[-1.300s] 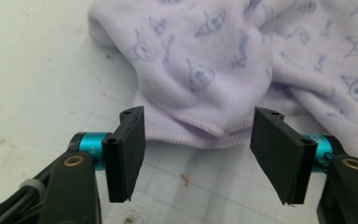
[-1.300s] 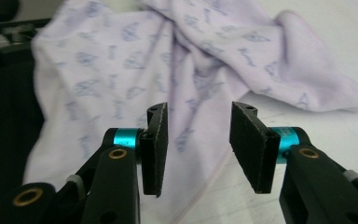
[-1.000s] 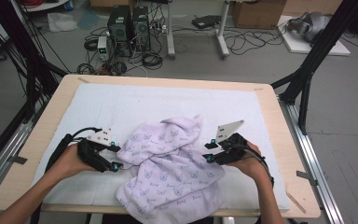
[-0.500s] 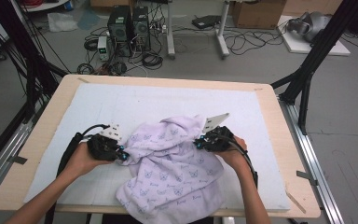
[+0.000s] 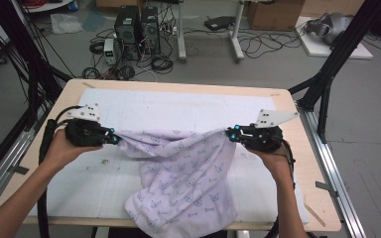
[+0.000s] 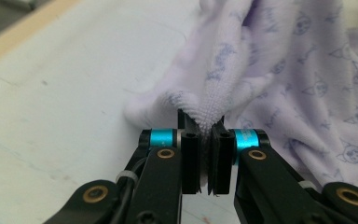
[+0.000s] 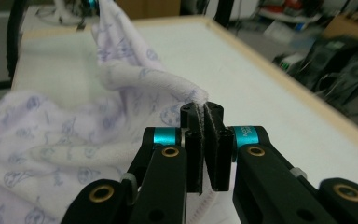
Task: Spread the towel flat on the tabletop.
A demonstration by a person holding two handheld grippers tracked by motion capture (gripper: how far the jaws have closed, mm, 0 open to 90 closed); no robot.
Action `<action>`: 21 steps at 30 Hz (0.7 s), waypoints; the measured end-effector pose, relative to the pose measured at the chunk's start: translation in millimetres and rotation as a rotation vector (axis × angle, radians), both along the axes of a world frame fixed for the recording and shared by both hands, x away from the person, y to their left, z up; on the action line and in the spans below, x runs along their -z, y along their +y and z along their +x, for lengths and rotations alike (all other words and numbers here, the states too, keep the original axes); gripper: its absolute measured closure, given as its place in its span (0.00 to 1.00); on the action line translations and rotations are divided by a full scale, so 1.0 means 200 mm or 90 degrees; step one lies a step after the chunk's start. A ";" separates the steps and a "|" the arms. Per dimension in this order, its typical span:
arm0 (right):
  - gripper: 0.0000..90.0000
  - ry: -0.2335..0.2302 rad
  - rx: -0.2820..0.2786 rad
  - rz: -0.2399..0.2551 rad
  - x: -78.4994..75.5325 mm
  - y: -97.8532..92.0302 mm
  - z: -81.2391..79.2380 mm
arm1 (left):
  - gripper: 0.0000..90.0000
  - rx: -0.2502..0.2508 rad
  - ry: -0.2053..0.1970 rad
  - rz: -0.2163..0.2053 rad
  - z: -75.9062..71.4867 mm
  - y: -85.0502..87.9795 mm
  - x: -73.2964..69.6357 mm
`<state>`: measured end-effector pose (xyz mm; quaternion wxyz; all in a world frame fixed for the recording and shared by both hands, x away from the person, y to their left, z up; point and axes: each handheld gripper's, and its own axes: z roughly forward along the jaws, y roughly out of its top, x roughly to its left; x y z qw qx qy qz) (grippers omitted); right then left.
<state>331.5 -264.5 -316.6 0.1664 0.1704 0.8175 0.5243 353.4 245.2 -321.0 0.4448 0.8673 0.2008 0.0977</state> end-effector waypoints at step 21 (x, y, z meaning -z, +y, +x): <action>0.63 0.058 -0.124 -0.128 0.10 0.02 -0.14 | 0.41 0.176 0.117 0.084 -0.18 -0.15 0.22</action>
